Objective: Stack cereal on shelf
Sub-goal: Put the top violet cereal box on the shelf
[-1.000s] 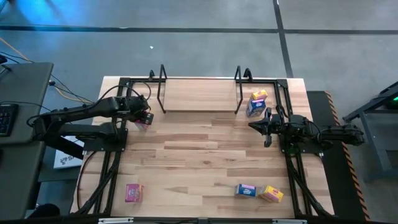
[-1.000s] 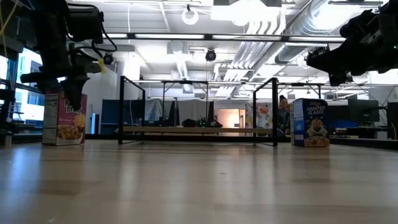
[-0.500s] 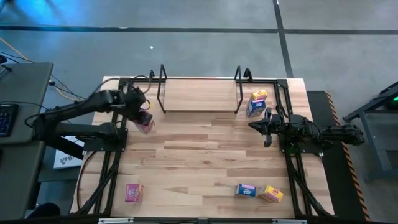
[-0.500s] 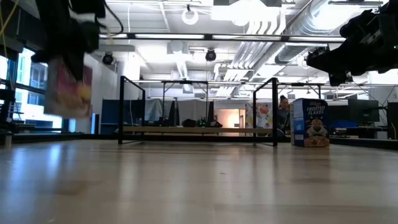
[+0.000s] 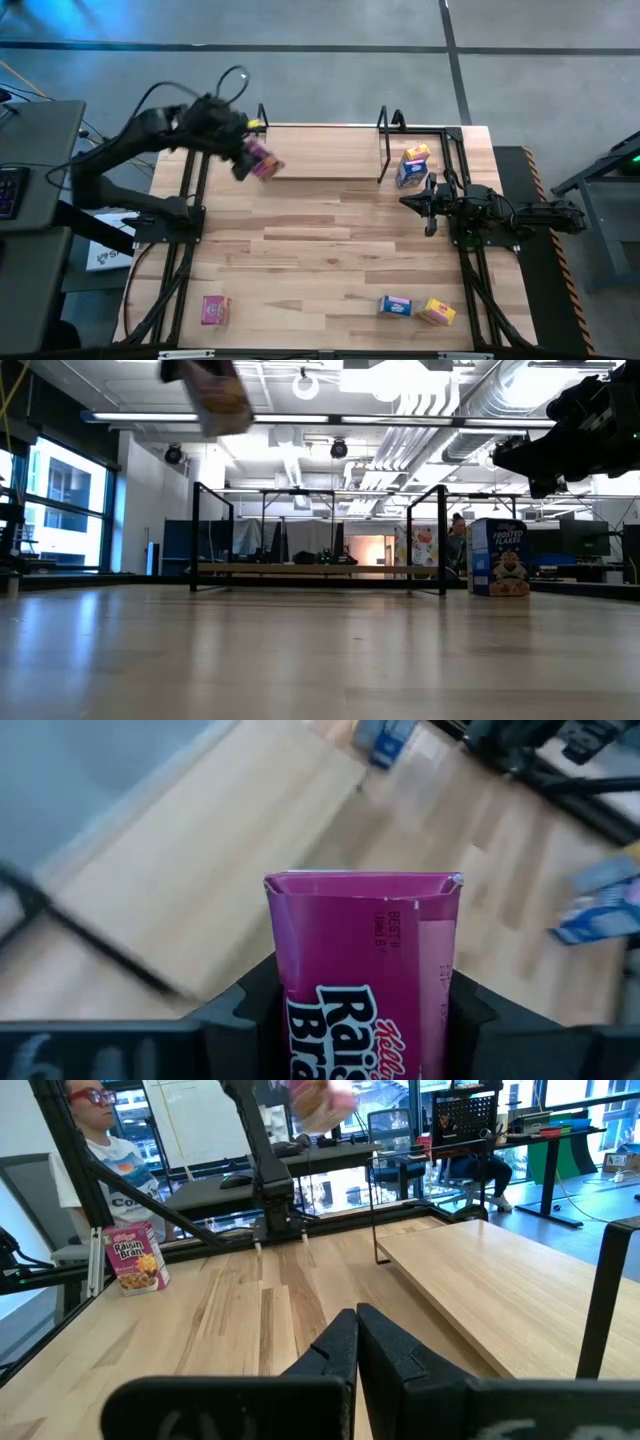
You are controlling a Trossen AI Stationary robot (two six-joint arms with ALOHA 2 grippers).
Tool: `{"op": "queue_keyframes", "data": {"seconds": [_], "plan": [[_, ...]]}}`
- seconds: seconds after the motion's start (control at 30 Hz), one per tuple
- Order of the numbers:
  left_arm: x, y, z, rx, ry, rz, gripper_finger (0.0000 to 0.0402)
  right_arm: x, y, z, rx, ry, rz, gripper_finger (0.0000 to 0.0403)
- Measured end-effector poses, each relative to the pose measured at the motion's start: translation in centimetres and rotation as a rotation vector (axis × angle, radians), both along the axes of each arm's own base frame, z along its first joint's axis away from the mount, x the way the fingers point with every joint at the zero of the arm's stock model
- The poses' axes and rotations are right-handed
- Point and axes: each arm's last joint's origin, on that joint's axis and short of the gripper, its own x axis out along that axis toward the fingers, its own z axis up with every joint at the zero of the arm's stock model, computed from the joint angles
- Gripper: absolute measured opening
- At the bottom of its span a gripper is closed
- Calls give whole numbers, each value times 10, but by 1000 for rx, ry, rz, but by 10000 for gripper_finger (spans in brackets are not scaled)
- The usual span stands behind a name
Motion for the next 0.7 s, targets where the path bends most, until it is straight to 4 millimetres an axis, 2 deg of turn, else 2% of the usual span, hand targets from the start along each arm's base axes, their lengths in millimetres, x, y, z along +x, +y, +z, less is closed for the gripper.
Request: {"op": "queue_keyframes", "data": {"seconds": [0.17,0.33,0.57,0.7], "plan": [[52,35,3,130,95,-101,145,0,0,0,0,0,0,0],[94,70,-21,201,236,-196,145,0,0,0,0,0,0,0],[118,111,-68,341,523,-292,145,0,0,0,0,0,0,0],[123,128,-88,332,576,-408,145,0,0,0,0,0,0,0]]}}
